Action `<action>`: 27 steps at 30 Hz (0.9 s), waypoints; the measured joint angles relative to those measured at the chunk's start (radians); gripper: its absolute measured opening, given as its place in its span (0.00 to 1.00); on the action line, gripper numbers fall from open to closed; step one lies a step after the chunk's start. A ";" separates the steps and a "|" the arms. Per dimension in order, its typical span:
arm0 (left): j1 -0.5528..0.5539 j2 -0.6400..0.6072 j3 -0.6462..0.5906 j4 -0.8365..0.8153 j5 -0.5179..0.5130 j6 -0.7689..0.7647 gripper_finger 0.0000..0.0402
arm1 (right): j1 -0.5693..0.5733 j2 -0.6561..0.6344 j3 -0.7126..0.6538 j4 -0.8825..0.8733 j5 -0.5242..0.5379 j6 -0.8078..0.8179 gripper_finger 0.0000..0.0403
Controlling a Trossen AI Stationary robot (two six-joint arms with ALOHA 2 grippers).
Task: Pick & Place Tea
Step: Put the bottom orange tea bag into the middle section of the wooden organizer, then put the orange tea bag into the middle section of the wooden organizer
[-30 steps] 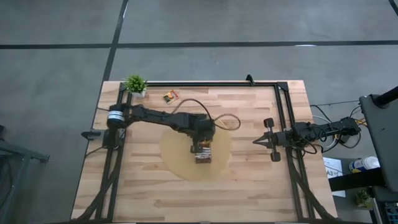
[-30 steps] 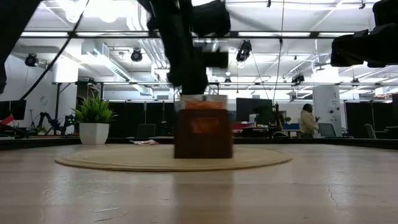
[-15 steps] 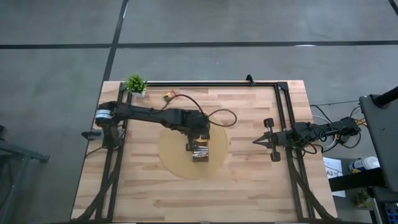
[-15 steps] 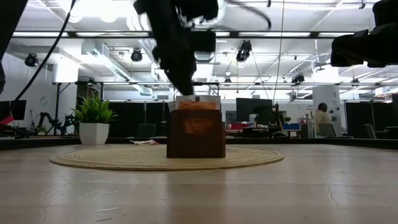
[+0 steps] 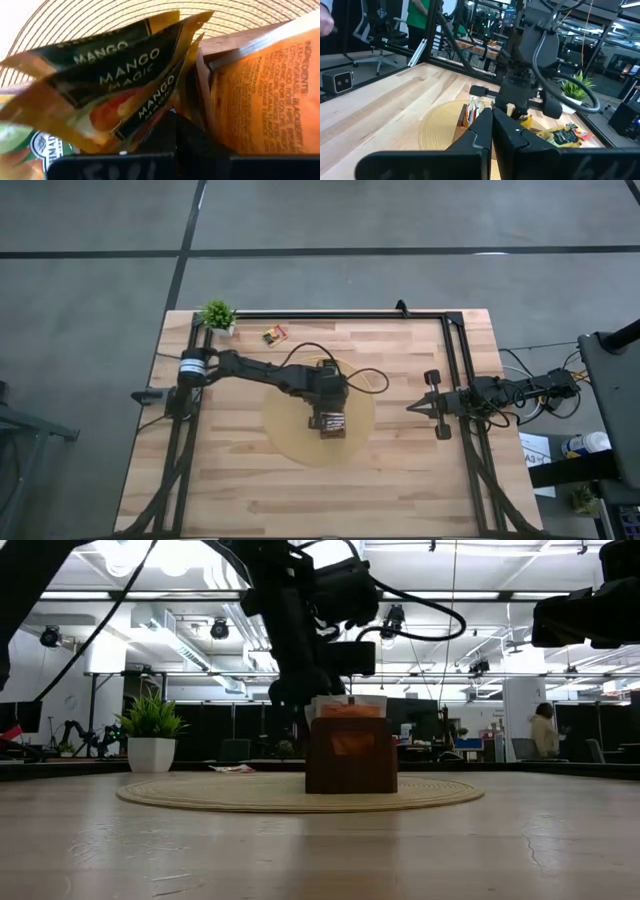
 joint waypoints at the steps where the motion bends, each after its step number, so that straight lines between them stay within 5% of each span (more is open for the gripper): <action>1: 0.000 0.020 0.006 -0.005 0.001 0.004 0.00 | 0.000 0.000 0.000 0.000 0.000 0.000 0.02; 7: -0.001 0.023 0.043 -0.084 -0.002 0.010 0.00 | 0.000 0.000 0.000 0.000 0.000 0.000 0.02; 16: -0.007 -0.139 0.142 -0.311 -0.008 -0.063 0.00 | 0.000 0.000 0.000 0.000 0.000 0.000 0.02; 27: -0.014 -0.187 0.155 -0.391 -0.057 -0.077 0.00 | 0.000 0.000 0.000 0.000 0.000 0.000 0.02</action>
